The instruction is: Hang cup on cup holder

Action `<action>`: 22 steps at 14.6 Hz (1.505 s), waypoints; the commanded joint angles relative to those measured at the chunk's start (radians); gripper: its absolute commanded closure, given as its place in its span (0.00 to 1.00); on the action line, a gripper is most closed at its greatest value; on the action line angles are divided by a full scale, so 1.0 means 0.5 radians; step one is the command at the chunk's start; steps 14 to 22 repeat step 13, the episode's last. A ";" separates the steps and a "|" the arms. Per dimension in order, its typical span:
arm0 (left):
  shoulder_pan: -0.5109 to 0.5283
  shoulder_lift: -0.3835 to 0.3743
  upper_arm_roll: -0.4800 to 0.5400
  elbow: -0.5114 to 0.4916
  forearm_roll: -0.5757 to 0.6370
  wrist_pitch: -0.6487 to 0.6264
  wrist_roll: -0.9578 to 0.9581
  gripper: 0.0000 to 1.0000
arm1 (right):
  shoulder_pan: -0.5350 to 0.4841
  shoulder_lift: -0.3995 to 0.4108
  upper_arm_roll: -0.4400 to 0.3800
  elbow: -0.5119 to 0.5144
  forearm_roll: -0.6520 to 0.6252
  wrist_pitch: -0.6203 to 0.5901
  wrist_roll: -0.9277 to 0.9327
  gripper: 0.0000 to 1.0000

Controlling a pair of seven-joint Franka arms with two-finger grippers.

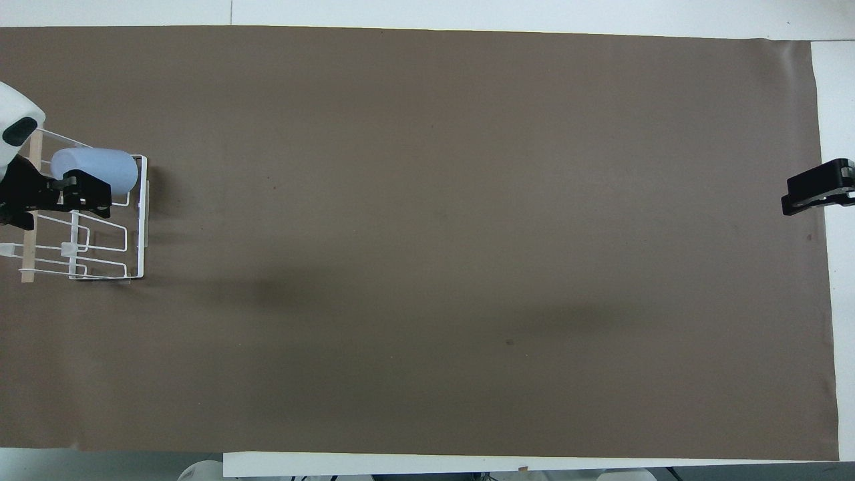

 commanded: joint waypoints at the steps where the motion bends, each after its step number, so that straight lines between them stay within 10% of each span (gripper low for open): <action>1: 0.103 -0.083 -0.018 0.053 -0.198 -0.079 0.226 0.00 | -0.026 -0.045 0.017 -0.054 0.032 0.001 0.022 0.01; 10: -0.038 0.165 0.003 0.495 -0.183 -0.288 0.506 0.00 | -0.026 -0.045 0.017 -0.051 0.032 0.001 0.022 0.01; 22: -0.130 0.162 0.104 0.499 -0.183 -0.291 0.505 0.00 | -0.026 -0.045 0.017 -0.051 0.032 0.001 0.022 0.01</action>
